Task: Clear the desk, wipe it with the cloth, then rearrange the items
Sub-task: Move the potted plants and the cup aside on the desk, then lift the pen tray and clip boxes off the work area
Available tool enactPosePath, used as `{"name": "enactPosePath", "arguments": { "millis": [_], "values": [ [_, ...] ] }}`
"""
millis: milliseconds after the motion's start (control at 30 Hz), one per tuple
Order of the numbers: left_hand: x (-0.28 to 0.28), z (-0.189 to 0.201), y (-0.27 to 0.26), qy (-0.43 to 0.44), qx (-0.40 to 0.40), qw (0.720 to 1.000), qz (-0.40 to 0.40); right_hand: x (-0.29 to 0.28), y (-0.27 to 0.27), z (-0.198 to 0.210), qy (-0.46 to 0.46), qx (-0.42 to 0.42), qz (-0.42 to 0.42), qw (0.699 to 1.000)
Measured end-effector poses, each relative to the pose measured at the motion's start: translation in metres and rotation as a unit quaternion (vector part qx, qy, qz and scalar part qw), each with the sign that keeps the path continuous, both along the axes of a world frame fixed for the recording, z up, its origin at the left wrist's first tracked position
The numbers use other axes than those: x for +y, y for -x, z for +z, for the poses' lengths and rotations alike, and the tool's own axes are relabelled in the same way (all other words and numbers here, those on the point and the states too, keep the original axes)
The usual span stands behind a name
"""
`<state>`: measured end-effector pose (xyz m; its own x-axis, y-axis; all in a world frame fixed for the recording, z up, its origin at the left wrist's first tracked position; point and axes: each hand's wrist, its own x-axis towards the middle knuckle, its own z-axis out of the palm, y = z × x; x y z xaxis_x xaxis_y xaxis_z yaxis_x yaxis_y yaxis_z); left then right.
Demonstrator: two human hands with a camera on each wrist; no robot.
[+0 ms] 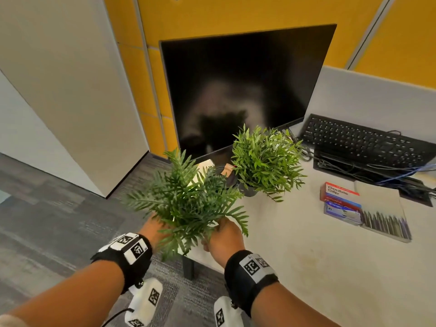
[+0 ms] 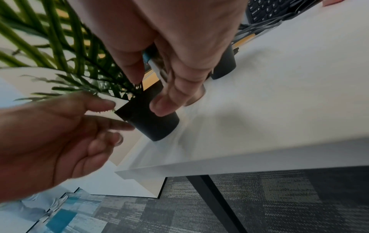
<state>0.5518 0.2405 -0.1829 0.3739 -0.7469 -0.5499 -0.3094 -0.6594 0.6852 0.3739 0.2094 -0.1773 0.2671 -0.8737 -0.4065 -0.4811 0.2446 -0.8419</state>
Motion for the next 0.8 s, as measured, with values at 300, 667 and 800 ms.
{"name": "enactPosePath", "arguments": {
  "millis": [300, 667, 800],
  "values": [
    [0.082, 0.0, 0.041, -0.024, -0.09, 0.973, -0.213, 0.015, 0.091, 0.013, -0.04, -0.039, -0.09, 0.994],
    [-0.056, 0.069, 0.266, 0.166, -0.089, 0.937, -0.295, -0.023, 0.223, 0.045, 0.002, -0.051, -0.183, 0.982],
    [-0.113, 0.065, 0.334, 0.185, -0.113, 0.925, -0.311, -0.065, 0.282, 0.043, 0.026, -0.05, -0.212, 0.976]
  ]
}}
